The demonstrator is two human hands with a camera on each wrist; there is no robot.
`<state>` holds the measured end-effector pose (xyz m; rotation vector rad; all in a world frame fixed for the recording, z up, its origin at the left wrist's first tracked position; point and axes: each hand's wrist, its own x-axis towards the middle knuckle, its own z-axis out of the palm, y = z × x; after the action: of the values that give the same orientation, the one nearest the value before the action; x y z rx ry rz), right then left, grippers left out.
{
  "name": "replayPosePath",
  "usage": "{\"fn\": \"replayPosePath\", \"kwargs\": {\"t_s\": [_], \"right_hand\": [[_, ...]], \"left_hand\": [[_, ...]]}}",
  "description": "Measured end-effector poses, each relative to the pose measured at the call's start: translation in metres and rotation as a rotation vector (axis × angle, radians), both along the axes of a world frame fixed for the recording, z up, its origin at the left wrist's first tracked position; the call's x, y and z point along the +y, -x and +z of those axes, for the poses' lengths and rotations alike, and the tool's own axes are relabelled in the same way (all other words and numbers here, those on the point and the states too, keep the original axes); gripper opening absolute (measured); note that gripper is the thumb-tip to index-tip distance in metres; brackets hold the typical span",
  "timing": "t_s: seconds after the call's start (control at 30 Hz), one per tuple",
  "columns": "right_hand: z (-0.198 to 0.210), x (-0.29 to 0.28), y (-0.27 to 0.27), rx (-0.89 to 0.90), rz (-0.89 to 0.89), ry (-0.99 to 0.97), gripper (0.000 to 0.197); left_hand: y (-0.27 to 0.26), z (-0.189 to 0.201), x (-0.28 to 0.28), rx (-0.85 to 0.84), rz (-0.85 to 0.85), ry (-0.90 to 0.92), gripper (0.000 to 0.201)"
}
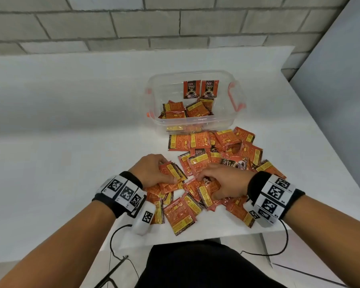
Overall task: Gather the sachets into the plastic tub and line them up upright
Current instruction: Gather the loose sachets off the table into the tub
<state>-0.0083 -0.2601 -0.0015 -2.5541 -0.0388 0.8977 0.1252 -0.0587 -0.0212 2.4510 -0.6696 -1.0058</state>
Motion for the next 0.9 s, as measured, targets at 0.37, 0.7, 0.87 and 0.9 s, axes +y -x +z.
{"fn": "replayPosePath", "kwargs": {"t_s": [0.37,0.7,0.87,0.9], "right_hand": [[-0.002,-0.011,0.000,-0.127,-0.129,-0.064,0.031],[0.013,-0.066,0.034,-0.200,-0.585,-0.395,0.026],[-0.007,-0.074,0.038,-0.145,-0.569,-0.156,0.052],[-0.013,-0.074,0.036,-0.164,-0.549,-0.102,0.054]], "left_hand": [[0.009,0.006,-0.012,-0.131,0.028,0.057,0.050],[0.009,0.025,-0.025,0.026,0.056,0.226,0.056],[0.022,0.011,-0.055,-0.047,-0.072,0.099,0.078],[0.024,0.007,-0.060,-0.060,-0.078,0.082,0.076]]}}
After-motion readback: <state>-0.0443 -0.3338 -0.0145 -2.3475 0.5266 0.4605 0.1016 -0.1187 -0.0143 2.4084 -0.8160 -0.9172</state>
